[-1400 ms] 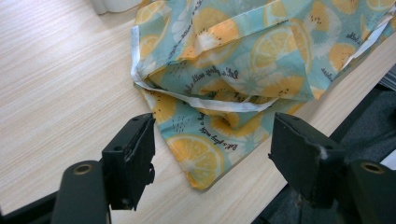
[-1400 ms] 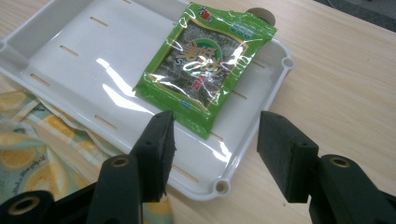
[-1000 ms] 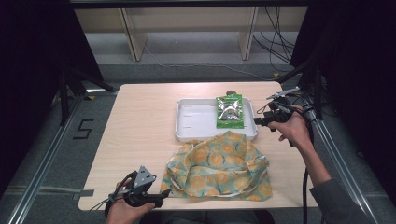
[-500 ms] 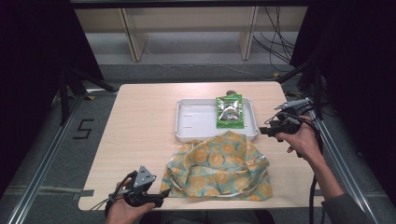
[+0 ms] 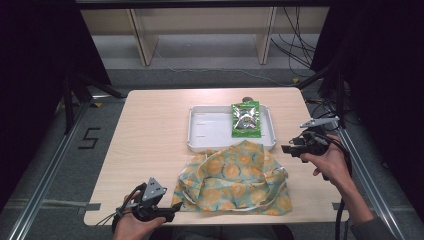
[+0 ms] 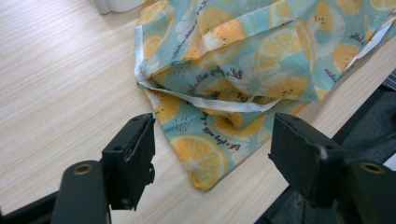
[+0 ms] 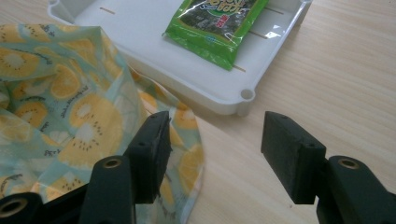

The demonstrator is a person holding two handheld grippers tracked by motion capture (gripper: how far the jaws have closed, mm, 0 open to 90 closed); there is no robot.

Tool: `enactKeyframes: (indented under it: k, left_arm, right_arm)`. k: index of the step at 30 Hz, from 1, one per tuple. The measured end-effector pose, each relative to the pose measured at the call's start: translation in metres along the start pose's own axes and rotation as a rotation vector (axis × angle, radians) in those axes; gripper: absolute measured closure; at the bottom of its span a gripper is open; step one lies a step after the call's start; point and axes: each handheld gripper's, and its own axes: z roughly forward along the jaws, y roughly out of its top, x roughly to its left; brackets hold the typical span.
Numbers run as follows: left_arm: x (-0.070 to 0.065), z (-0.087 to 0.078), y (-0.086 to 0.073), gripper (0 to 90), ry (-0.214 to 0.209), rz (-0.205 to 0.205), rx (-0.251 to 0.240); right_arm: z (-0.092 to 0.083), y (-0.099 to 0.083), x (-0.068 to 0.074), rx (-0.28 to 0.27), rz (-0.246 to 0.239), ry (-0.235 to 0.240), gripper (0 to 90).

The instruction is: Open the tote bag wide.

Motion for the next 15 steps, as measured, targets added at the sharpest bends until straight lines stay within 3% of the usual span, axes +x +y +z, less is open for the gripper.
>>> enactKeyframes:
  k: [1,2,3,5,6,7,8,9,10,11,12,13,14,15]
  left_arm:
    - [0.0,0.0,0.0,30.4,0.001,-0.008,-0.001]
    - [0.0,0.0,0.0,30.4,0.001,-0.006,0.0]
    - [0.0,0.0,0.0,30.4,0.001,-0.006,0.0]
    - [0.0,0.0,0.0,30.3,0.011,0.003,0.006]
    - [0.0,0.0,0.0,30.4,0.01,0.002,0.005]
    - [0.0,-0.001,0.0,30.3,0.002,0.005,0.009]
    - [0.003,-0.003,0.001,30.3,0.002,0.051,0.047]
    - [0.003,-0.003,0.0,30.3,0.002,0.047,0.043]
    - [0.002,-0.002,0.0,30.3,0.0,0.038,0.033]
    - [0.002,-0.003,0.0,30.3,0.0,0.047,0.041]
    - [0.002,-0.003,0.0,30.3,0.002,0.043,0.039]
    - [0.003,-0.003,0.001,30.2,0.005,0.058,0.046]
    - [0.004,-0.004,0.001,30.2,0.002,0.065,0.043]
    - [0.0,-0.001,0.0,30.2,0.004,0.008,-0.005]
  right_arm:
    - [0.001,-0.001,0.0,-0.029,-0.007,0.009,41.9]
    - [-0.001,-0.003,0.001,-0.008,-0.01,0.004,41.4]
    - [-0.001,-0.005,0.003,-0.026,0.001,0.011,40.9]
    - [0.0,-0.009,0.0,-0.04,-0.051,0.009,40.1]
    - [-0.002,-0.012,0.003,-0.036,-0.004,0.011,39.9]
    - [-0.004,-0.013,0.003,-0.017,-0.006,0.012,39.8]
    - [-0.003,-0.016,0.002,-0.042,-0.021,0.013,39.6]
    - [-0.006,-0.018,0.0,-0.011,-0.035,0.016,39.4]
    - [-0.006,-0.021,0.002,-0.014,-0.019,0.009,39.3]
    - [-0.004,-0.024,0.001,-0.059,-0.031,0.011,39.1]
    - [-0.007,-0.025,0.0,-0.033,-0.054,0.014,38.8]
    - [-0.009,-0.026,0.002,0.0,-0.015,0.039,38.8]
    - [-0.009,-0.029,0.002,0.0,-0.017,0.028,38.8]
    - [-0.01,-0.03,0.006,-0.014,0.016,0.025,38.8]
